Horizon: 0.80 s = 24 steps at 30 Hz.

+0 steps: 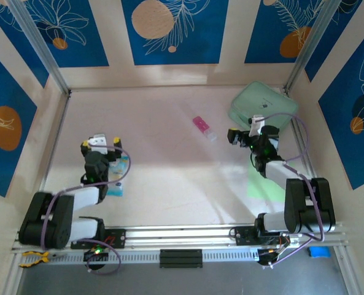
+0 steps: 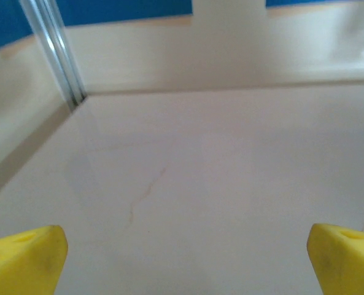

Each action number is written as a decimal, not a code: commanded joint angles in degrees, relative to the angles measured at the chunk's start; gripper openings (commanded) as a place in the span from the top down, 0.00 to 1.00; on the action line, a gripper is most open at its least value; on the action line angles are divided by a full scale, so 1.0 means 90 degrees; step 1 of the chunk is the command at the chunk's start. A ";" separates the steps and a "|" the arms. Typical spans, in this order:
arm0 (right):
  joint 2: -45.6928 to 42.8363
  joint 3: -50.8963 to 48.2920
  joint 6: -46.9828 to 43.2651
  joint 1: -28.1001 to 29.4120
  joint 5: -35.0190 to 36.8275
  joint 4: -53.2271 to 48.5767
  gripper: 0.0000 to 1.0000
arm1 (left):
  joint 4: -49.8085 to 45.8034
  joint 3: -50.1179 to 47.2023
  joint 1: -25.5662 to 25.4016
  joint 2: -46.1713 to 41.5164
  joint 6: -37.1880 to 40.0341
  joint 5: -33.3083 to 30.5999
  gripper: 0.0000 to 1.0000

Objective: Fold a paper plane with a square sheet of paper (pick it up from the middle)
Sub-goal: Move the square sheet of paper to the bottom-center of the table.

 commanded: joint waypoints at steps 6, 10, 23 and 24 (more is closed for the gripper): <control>0.0470 0.2078 0.2002 -0.0057 -0.1838 -0.3654 0.01 | -0.4856 0.2086 0.0056 -0.0956 -0.1675 0.0493 0.00; 0.0564 0.2036 0.2498 0.0303 -0.2542 -0.3343 0.01 | -0.5904 0.2255 0.0056 -0.1160 -0.2527 0.1514 0.00; -0.0793 0.0469 0.4217 -0.0230 0.0025 -0.5568 0.01 | -0.6240 0.1797 -0.0017 -0.1477 -0.4164 0.4672 0.00; -0.0977 0.0289 0.4263 -0.0354 0.0049 -0.5526 0.01 | -0.6221 0.1790 -0.0048 -0.1506 -0.4176 0.4712 0.00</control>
